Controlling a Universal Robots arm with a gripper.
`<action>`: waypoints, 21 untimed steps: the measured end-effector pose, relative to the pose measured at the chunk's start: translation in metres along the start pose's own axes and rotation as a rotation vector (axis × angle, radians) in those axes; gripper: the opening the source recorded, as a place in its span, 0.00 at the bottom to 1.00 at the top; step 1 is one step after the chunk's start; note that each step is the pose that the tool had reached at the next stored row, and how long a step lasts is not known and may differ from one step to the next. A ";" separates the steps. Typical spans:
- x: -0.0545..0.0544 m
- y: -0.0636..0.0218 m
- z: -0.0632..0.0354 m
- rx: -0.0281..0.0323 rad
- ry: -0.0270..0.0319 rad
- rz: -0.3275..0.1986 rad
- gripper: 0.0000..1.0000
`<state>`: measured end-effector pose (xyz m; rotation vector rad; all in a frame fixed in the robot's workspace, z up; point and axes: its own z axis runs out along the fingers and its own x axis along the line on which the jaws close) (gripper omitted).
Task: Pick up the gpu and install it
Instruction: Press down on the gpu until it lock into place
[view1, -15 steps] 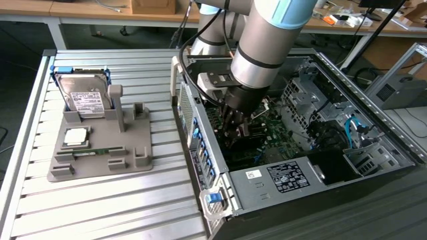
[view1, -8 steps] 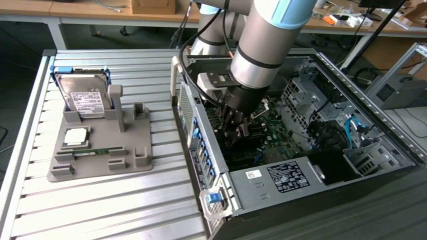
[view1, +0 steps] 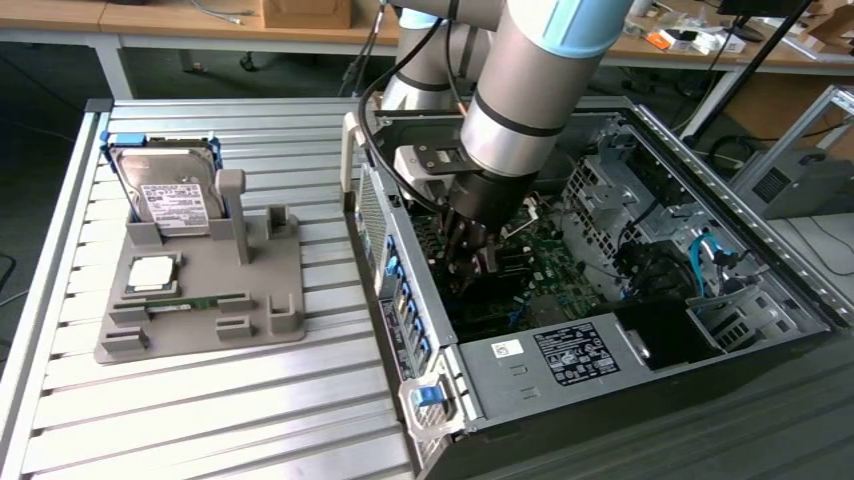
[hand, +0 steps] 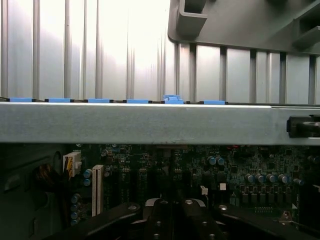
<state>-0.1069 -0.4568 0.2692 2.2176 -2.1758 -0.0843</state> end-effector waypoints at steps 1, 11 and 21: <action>0.000 0.0000 0.0003 0.0000 0.0001 0.000 0.10; 0.000 0.0007 -0.0120 0.0009 -0.0004 0.000 0.10; 0.000 -0.0209 -0.0135 -0.0077 -0.0005 0.000 0.10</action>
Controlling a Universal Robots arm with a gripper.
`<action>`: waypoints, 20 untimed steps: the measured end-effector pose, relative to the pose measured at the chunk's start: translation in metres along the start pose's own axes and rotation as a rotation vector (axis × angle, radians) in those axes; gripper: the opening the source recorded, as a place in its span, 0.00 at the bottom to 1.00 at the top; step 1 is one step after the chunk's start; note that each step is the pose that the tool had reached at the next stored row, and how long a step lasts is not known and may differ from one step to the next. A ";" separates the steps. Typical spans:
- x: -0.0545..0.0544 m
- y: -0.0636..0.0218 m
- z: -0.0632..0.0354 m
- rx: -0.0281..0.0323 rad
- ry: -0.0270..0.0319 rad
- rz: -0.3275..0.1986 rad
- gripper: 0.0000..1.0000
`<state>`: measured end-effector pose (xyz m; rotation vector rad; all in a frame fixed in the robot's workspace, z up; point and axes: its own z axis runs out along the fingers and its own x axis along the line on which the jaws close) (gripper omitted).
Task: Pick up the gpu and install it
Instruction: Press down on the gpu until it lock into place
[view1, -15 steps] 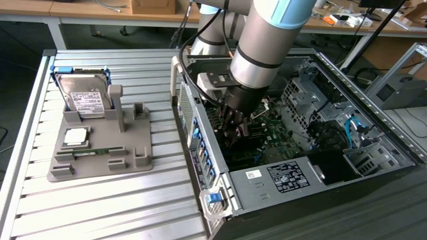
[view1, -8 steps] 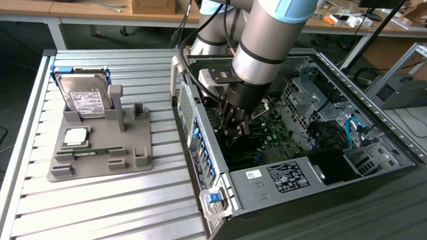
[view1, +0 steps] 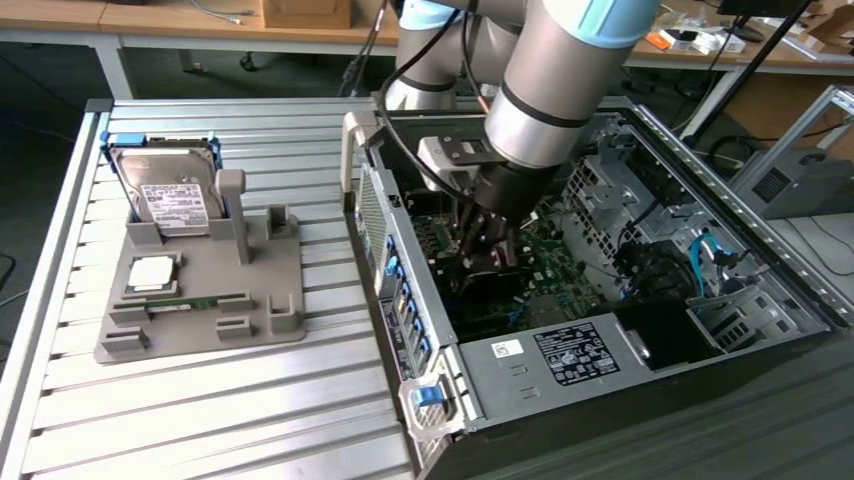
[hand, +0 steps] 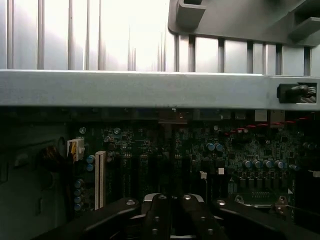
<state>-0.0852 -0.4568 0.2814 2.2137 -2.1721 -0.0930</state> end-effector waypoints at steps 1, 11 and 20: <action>0.000 -0.0026 -0.0002 -0.0011 0.0000 0.000 0.10; 0.000 -0.0187 -0.0013 -0.0062 -0.0001 0.000 0.10; 0.001 -0.0296 -0.0021 -0.0107 -0.0001 0.000 0.10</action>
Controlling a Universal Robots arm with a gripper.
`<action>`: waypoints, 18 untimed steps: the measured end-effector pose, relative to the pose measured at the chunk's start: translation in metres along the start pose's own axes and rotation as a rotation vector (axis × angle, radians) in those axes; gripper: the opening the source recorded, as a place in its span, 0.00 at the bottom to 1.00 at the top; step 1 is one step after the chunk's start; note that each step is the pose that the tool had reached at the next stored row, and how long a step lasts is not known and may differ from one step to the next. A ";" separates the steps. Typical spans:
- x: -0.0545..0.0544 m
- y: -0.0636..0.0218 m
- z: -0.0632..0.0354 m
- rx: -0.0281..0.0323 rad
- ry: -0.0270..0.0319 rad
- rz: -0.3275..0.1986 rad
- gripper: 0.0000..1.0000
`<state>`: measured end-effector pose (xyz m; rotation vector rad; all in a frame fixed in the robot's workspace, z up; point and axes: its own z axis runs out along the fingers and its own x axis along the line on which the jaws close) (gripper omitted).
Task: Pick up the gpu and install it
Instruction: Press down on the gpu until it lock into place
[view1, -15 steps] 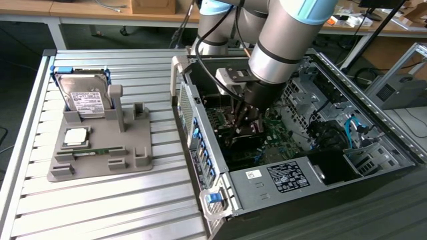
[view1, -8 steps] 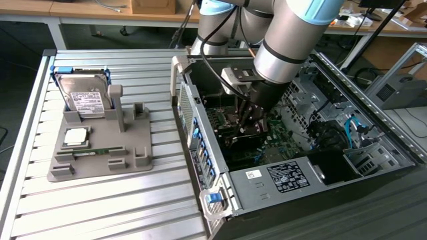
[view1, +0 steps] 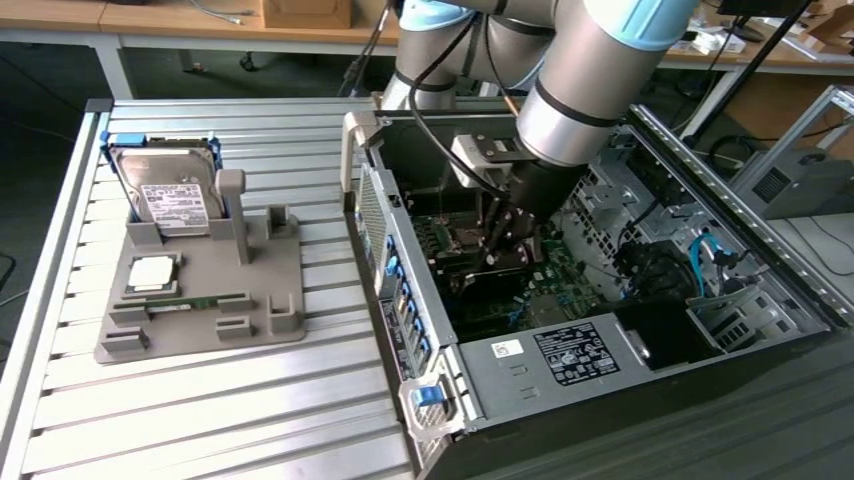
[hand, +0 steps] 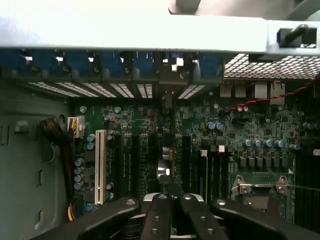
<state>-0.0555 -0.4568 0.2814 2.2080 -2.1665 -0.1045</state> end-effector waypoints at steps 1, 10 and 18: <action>0.000 -0.0048 -0.0003 -0.0031 -0.0001 0.000 0.10; 0.001 -0.0487 -0.0019 -0.0343 -0.0005 0.001 0.10; 0.001 -0.0748 -0.0033 -0.0458 -0.0010 0.001 0.10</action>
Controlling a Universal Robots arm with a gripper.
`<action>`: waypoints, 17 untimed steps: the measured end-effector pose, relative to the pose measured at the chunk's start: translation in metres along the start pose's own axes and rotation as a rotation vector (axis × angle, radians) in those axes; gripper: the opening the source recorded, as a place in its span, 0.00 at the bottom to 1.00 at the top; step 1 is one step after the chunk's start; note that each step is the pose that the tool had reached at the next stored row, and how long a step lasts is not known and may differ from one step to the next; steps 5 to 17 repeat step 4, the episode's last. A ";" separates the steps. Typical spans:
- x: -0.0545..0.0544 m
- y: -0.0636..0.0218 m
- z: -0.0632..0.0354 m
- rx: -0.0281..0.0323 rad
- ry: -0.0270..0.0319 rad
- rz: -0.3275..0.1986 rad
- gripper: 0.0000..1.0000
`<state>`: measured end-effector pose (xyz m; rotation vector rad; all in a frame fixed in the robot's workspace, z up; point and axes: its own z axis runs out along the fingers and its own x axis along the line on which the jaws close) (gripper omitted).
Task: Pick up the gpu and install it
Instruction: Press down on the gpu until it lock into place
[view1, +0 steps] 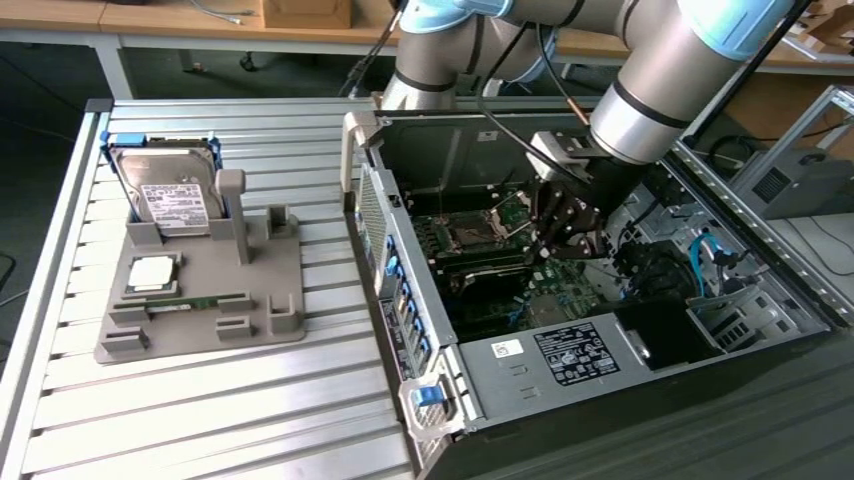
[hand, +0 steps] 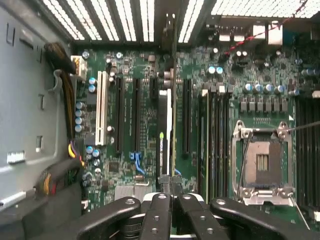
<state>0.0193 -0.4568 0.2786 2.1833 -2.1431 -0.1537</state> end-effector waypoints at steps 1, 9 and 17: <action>0.000 0.0000 0.0000 -0.0001 0.0001 0.000 0.10; 0.000 0.0000 -0.0001 0.0000 0.0001 0.000 0.10; 0.000 0.0000 -0.0001 0.0000 0.0001 0.000 0.10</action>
